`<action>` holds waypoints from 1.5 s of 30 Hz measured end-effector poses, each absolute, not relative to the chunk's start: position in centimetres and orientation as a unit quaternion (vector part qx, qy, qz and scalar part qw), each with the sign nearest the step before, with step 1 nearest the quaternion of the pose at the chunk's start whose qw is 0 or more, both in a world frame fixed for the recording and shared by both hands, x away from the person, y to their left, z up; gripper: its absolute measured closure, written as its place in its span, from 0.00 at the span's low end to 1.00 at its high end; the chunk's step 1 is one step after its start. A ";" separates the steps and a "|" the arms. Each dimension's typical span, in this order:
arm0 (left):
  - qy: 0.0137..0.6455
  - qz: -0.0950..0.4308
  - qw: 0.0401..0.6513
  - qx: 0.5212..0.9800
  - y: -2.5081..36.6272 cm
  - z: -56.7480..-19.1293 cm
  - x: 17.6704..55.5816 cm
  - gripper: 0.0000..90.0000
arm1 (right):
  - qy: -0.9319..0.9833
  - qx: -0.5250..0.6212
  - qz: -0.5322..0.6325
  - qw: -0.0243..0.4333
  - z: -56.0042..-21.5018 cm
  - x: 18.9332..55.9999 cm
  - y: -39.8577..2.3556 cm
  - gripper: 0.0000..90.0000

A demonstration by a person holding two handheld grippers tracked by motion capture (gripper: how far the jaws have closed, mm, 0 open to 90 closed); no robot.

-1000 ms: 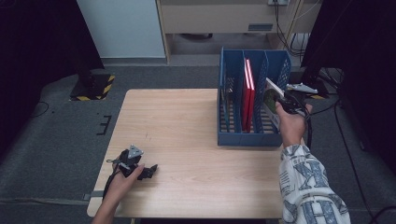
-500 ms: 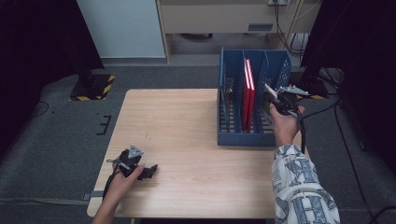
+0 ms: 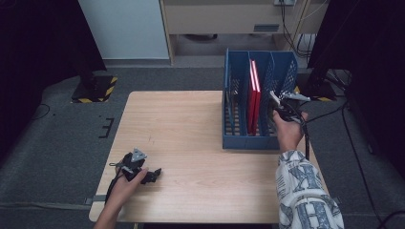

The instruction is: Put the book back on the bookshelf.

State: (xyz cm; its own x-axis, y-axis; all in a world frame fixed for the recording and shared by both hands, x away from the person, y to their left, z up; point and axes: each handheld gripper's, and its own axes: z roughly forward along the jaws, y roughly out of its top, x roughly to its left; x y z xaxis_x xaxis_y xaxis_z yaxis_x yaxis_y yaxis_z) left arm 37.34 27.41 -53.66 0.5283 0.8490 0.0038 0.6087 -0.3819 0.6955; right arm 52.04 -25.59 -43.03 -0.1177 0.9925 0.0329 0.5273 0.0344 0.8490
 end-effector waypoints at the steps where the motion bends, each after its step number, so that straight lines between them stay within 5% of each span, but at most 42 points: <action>1: 0.450 0.184 0.327 0.811 27.4 -53.7 37.3 0.00 | 0.648 0.588 0.372 0.310 -43.1 51.9 -25.5 0.83; 45: 0.448 0.183 0.327 0.812 27.3 -53.6 37.3 0.00 | 0.660 0.601 0.345 0.291 -45.1 50.4 -24.7 0.81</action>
State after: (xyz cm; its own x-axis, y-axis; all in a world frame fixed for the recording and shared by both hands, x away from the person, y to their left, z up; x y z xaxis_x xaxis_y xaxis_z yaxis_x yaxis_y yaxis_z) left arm 37.32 27.31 -53.65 0.5311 0.8473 0.0047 0.6076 -0.3848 0.6948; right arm 50.36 -24.72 -45.07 -0.1096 0.9935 0.0313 0.5920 0.0400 0.8050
